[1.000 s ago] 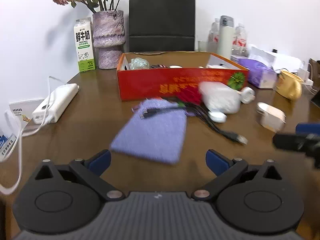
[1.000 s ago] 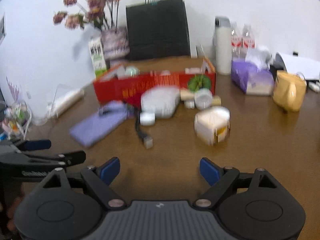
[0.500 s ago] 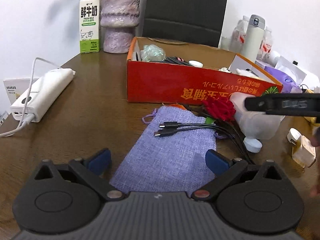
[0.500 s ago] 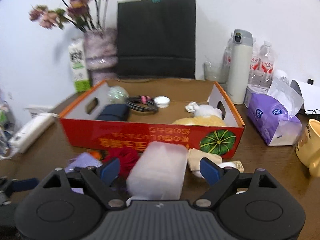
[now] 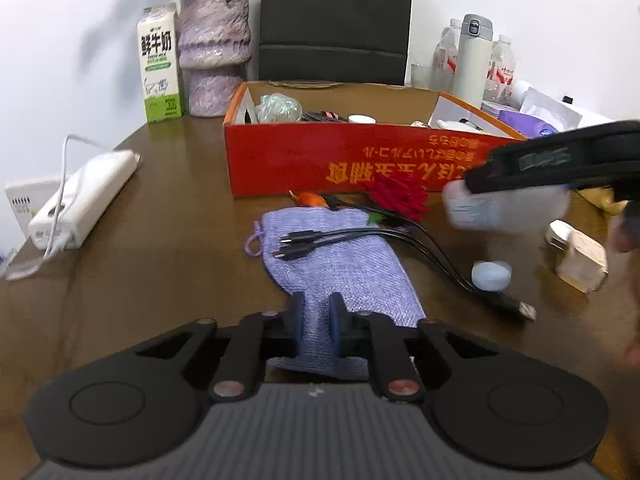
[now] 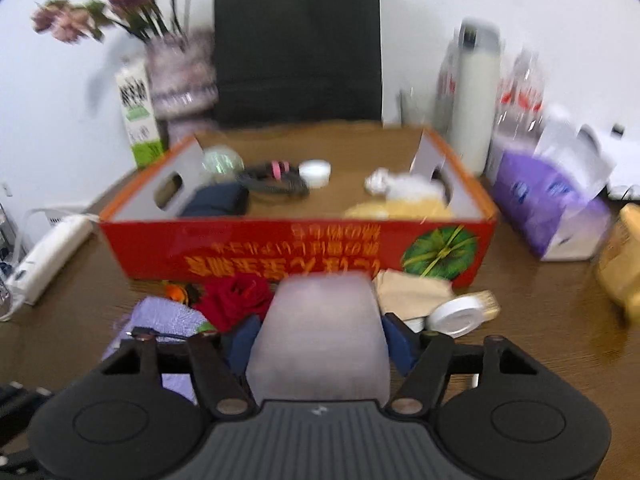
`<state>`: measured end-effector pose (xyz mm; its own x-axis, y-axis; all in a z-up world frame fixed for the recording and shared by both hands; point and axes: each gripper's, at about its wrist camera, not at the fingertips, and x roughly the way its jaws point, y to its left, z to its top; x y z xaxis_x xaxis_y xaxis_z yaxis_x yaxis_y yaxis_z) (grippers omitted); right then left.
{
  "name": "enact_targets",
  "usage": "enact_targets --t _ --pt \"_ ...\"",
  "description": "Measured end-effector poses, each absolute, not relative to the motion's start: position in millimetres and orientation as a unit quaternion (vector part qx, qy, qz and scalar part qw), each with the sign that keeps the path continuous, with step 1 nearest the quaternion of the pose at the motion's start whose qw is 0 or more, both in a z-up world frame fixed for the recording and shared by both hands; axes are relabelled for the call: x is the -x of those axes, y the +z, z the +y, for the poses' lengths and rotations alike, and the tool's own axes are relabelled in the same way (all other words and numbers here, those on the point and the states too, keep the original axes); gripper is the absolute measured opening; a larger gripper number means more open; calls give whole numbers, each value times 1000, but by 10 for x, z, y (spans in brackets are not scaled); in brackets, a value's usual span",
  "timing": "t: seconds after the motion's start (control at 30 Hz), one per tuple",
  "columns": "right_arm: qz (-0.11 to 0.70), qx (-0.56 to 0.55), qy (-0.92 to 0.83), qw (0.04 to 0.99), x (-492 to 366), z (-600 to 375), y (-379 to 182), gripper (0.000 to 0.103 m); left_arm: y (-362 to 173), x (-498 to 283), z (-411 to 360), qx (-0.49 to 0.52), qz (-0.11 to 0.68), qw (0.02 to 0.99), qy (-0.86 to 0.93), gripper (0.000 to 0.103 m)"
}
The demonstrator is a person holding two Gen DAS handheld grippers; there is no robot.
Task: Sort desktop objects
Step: 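Grasp the lavender cloth bag with the left tool while the right tool grasps the clear cotton-ball box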
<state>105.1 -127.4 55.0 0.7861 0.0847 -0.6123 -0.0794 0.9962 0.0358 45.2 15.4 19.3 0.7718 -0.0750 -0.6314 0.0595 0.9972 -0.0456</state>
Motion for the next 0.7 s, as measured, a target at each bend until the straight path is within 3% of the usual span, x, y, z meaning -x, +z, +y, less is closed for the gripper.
enact_targets --t 0.2,0.5,0.6,0.63,0.7 --pt "291 28 60 955 -210 -1355 784 65 553 176 306 107 337 930 -101 6" --pt "292 49 84 952 763 -1396 582 64 642 752 261 115 357 914 -156 6" --pt "283 51 91 953 954 -1431 552 64 523 866 162 74 372 915 -140 6" --pt "280 56 92 954 1004 -1433 544 64 477 887 148 66 377 914 -133 10" --pt "283 59 87 953 1065 -1462 532 65 435 948 117 49 373 919 -118 34"
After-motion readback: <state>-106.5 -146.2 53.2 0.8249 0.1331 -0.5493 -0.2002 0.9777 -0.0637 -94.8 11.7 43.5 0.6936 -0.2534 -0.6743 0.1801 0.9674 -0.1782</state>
